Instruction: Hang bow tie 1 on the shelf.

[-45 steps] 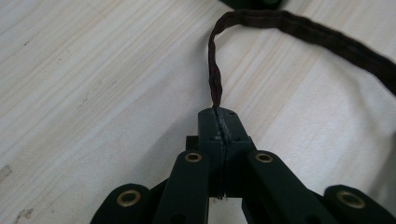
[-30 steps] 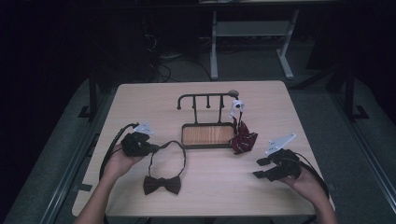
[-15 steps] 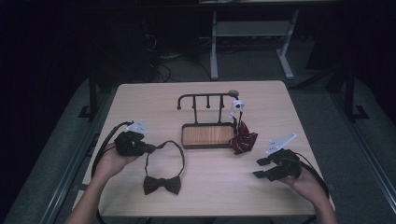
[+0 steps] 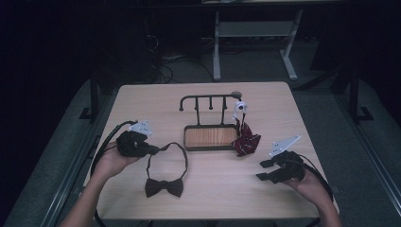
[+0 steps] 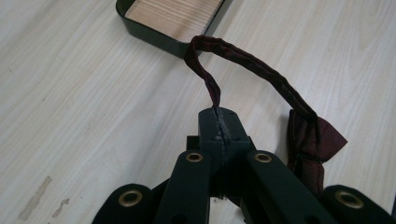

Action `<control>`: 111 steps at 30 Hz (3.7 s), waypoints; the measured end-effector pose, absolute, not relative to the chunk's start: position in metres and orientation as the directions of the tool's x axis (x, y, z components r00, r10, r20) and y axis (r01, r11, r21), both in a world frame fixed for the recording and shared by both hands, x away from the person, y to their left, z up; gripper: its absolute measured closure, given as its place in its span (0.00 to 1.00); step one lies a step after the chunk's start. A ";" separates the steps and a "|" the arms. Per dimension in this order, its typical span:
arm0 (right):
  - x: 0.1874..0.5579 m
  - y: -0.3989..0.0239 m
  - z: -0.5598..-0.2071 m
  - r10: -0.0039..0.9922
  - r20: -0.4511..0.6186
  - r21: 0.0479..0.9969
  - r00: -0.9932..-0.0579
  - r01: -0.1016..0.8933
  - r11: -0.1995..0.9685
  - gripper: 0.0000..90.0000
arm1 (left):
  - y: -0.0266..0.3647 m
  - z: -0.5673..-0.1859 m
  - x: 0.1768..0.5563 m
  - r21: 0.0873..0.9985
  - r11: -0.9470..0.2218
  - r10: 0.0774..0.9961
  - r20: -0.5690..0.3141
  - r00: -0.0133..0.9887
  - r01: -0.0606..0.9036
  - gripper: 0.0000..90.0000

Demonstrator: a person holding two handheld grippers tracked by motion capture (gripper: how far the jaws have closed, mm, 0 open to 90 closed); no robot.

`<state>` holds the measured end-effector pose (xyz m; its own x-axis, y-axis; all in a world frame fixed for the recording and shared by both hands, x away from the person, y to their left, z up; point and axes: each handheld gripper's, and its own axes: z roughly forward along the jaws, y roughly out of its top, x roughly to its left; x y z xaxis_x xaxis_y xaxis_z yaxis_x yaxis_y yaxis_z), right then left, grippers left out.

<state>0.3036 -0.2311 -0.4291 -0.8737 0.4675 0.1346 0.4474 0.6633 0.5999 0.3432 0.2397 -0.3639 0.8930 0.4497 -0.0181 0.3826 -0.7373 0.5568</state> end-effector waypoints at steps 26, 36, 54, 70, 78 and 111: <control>0.306 -0.232 -0.429 0.468 0.135 0.607 -0.873 0.446 0.658 0.52 | 0.234 -0.332 0.341 0.569 -0.752 0.404 0.000 0.915 0.332 1.00; 0.306 -0.234 -0.426 0.477 0.141 0.609 -0.868 0.455 0.649 0.51 | 0.232 -0.317 0.341 0.575 -0.757 0.381 0.003 0.925 0.310 1.00; 0.307 -0.233 -0.424 0.475 0.139 0.613 -0.869 0.453 0.647 0.51 | 0.228 -0.284 0.345 0.579 -0.768 0.343 0.010 0.939 0.275 1.00; 0.308 -0.235 -0.424 0.476 0.138 0.618 -0.869 0.451 0.644 0.51 | 0.227 -0.259 0.355 0.592 -0.762 0.335 0.016 0.942 0.261 1.00; 0.308 -0.236 -0.424 0.474 0.132 0.620 -0.871 0.445 0.646 0.51 | 0.225 -0.258 0.356 0.588 -0.765 0.330 0.005 0.944 0.264 1.00; 0.310 -0.240 -0.421 0.461 0.132 0.636 -0.878 0.432 0.640 0.51 | 0.215 -0.240 0.396 0.595 -0.749 0.375 0.020 0.927 0.290 1.00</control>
<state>0.3102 -0.2400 -0.4207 -0.8776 0.4609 0.1320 0.4317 0.6401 0.6355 0.3960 0.2153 -0.2402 0.9268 0.3751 0.0204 0.2901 -0.7492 0.5955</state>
